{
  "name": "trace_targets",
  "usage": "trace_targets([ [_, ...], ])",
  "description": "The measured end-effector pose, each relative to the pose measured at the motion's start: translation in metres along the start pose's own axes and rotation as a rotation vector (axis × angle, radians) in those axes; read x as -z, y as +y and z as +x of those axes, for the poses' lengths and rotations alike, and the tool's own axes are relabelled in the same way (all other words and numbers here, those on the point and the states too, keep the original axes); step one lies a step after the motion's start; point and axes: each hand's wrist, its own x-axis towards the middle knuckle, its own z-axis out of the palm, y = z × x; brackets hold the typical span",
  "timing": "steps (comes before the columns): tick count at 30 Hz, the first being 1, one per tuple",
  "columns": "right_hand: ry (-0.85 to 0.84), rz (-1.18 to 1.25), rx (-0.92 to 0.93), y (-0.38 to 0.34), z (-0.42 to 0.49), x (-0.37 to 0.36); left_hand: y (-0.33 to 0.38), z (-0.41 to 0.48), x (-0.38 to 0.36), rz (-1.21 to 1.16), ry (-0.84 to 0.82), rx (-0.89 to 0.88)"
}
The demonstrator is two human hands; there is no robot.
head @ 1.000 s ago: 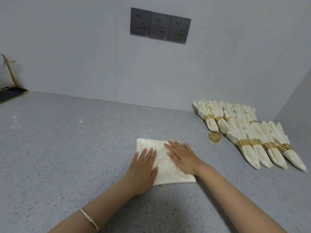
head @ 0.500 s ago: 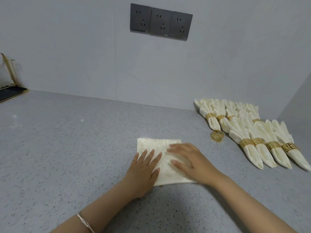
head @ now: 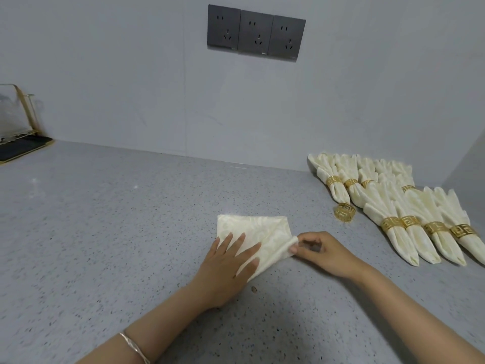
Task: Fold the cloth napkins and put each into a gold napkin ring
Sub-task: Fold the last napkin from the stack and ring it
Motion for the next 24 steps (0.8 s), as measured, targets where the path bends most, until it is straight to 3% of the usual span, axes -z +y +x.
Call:
trace_targets([
  [8, 0.186, 0.015, -0.132, 0.012, 0.021, -0.015, 0.000, 0.002, 0.004, -0.002, -0.046, 0.037],
  [24, 0.168, -0.148, -0.218, 0.007, 0.031, -0.017, 0.003, 0.005, 0.019, 0.016, -0.117, 0.061],
])
